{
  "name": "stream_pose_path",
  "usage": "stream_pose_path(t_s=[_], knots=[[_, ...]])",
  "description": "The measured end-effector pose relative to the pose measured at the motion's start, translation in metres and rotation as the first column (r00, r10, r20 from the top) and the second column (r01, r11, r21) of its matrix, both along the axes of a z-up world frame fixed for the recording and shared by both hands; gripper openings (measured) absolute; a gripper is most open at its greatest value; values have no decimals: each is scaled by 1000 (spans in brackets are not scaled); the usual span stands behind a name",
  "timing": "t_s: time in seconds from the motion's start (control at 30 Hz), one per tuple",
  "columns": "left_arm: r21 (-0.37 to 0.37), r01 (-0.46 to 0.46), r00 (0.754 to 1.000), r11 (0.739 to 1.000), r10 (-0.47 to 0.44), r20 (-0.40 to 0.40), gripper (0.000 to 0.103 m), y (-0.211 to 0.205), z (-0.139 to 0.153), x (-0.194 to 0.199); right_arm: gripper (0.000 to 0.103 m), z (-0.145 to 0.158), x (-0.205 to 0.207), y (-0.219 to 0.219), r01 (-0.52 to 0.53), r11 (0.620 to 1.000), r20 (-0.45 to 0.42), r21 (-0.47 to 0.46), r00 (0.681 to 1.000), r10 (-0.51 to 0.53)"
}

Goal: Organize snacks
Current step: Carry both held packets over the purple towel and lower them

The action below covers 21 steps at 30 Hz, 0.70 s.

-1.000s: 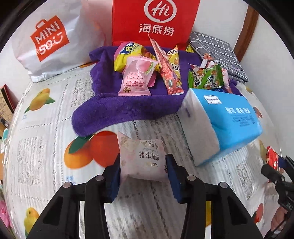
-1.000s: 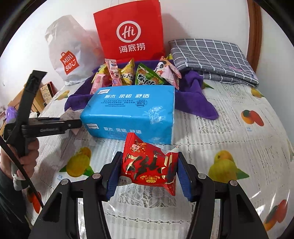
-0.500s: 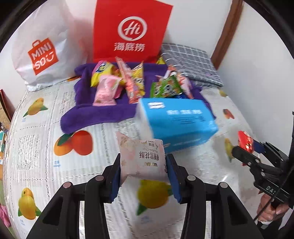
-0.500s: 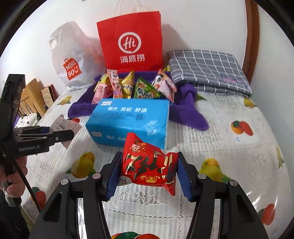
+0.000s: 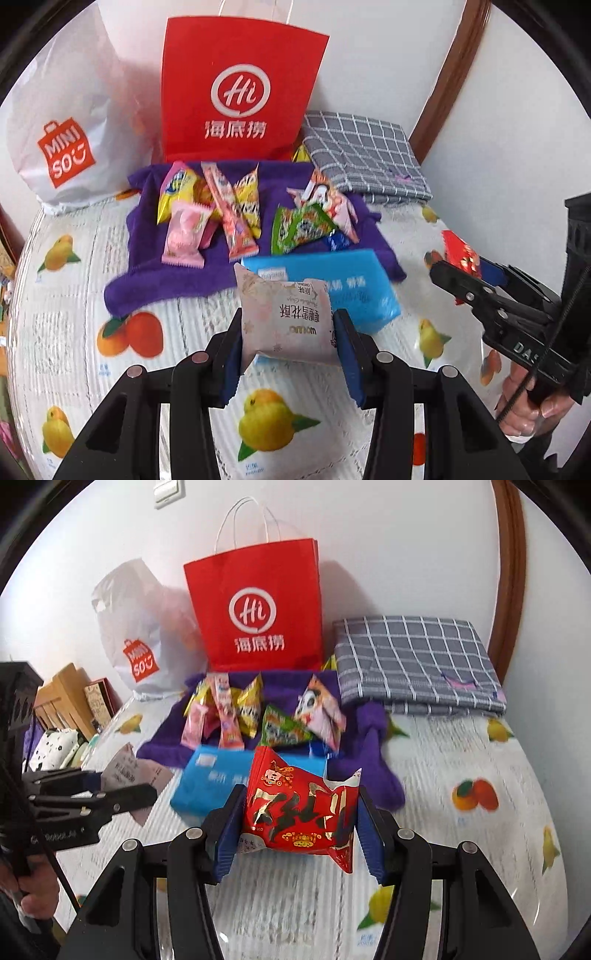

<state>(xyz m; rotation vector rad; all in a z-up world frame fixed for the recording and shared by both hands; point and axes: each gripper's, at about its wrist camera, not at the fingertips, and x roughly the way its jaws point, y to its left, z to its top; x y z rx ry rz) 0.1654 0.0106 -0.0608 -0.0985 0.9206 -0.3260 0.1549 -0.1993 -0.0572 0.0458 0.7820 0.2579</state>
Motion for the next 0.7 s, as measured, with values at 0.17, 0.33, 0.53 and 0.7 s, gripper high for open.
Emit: stream_pose_path(t_s=[0.17,0.33,0.53,0.7], knots=[[-5,-7,1000,1000,7,18,43,1,15,16,56,12,25,3,-10,1000,13,12,1000,10],[-13,-25,999,1000,25,30,43,5,24,32,56,21,47,5,-19,1000,32,21,999,18],[-28,-38,998,999,39,48,43,8,37,48,56,29,68,9,-24,999,38,43,999,23],[-33,-40,997,999,42,61,43,7,45,58,56,36,80,14,-41,998,50,54,998,38]])
